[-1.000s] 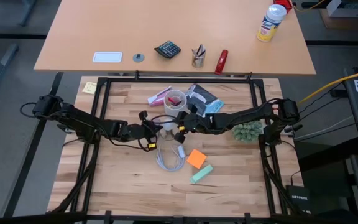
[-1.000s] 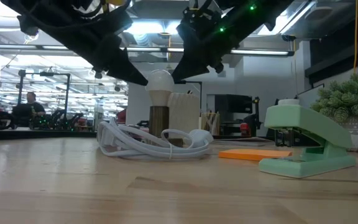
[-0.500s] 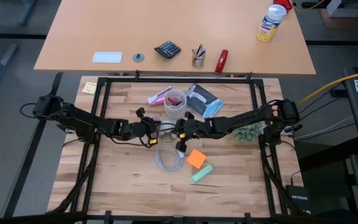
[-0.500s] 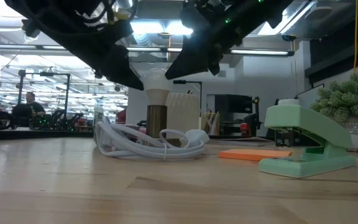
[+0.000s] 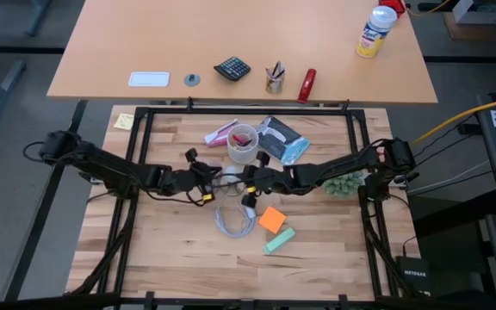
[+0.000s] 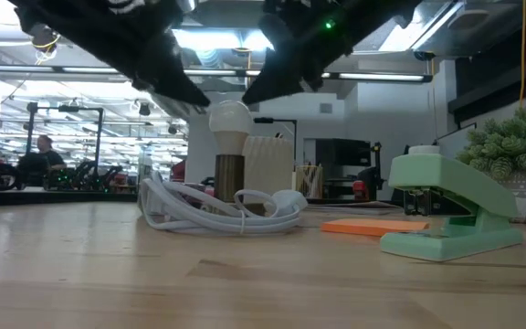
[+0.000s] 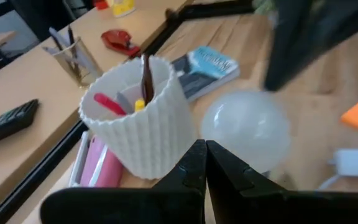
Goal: Screw lightbulb
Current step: Insert the lightbulb into the lamp
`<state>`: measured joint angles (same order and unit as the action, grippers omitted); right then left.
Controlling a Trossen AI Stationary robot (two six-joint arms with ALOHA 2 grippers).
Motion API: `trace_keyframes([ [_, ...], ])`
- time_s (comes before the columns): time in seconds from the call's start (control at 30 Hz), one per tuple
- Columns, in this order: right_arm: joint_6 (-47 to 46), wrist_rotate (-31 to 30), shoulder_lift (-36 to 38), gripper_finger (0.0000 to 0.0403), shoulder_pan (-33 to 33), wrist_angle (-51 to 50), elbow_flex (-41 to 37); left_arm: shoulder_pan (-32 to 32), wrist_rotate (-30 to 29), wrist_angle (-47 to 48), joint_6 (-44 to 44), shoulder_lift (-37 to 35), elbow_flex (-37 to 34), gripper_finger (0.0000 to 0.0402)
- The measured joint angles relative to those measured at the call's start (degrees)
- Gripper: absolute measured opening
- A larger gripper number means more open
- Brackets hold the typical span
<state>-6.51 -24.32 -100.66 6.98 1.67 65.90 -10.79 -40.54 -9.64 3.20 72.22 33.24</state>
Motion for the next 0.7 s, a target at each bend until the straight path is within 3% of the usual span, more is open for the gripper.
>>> trace_keyframes([
  [0.37, 6.26, -9.25, 0.02, 0.0007, -0.77, -0.67, 2.78, -5.82, 3.79, 0.05, 5.62, -1.61, 0.02, 0.0001],
  [0.7, 3.66, -2.99, 0.07, 0.0007, -5.38, -2.26, 2.78, -4.96, 4.38, -0.45, 8.28, 2.19, 0.02, 0.0001],
])
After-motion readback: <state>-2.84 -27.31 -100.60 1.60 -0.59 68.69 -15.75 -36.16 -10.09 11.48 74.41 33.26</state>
